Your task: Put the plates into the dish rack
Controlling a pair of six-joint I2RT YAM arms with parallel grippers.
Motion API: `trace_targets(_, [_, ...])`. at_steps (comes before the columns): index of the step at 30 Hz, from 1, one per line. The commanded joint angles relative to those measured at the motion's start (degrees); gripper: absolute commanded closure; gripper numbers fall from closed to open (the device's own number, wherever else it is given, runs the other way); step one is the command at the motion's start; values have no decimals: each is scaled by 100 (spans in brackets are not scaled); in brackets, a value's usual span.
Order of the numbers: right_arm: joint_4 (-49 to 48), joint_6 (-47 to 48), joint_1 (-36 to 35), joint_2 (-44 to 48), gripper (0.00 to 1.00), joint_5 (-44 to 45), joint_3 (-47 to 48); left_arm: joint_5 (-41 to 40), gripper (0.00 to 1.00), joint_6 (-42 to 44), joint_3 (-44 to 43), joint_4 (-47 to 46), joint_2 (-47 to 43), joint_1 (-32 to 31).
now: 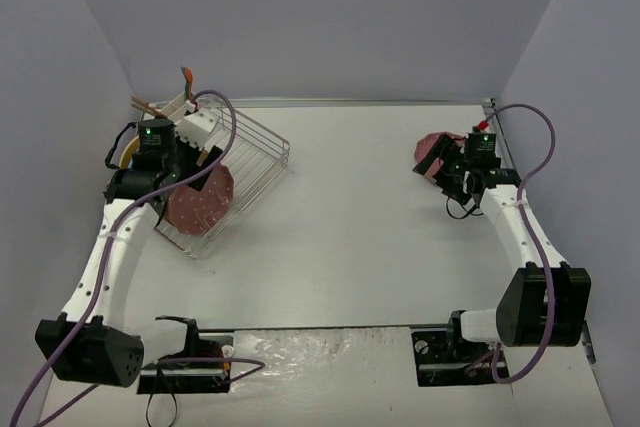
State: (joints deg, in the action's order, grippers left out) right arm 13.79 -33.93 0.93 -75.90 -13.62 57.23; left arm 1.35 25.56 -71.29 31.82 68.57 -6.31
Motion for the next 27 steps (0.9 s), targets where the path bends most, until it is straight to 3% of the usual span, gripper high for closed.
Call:
trace_targets(1, [-227,-469,414,-599,0,1294,484,-339,4,-1537,-283,-498,-645,22])
trace_targets(5, [-227,-644,635,-1276,0,1730,988,-477,3,-2339,-198,-253,-1020,15])
trace_targets(10, [-266,-700,827,-2486,11,2164,1716,-686,3,-3526,128,493,-1451,20])
trace_targets(14, [-356,-483,967,-3292,15,2153,2222,-808,3,-3981,402,837,-1834,32])
trace_targets(19, [-460,-378,1135,-3802,20,2085,2479,-946,3,-4020,482,1261,-1961,24])
trace_targets(27, [-699,-193,1360,-4122,31,1935,2466,-677,3,-4121,572,1133,-2009,18])
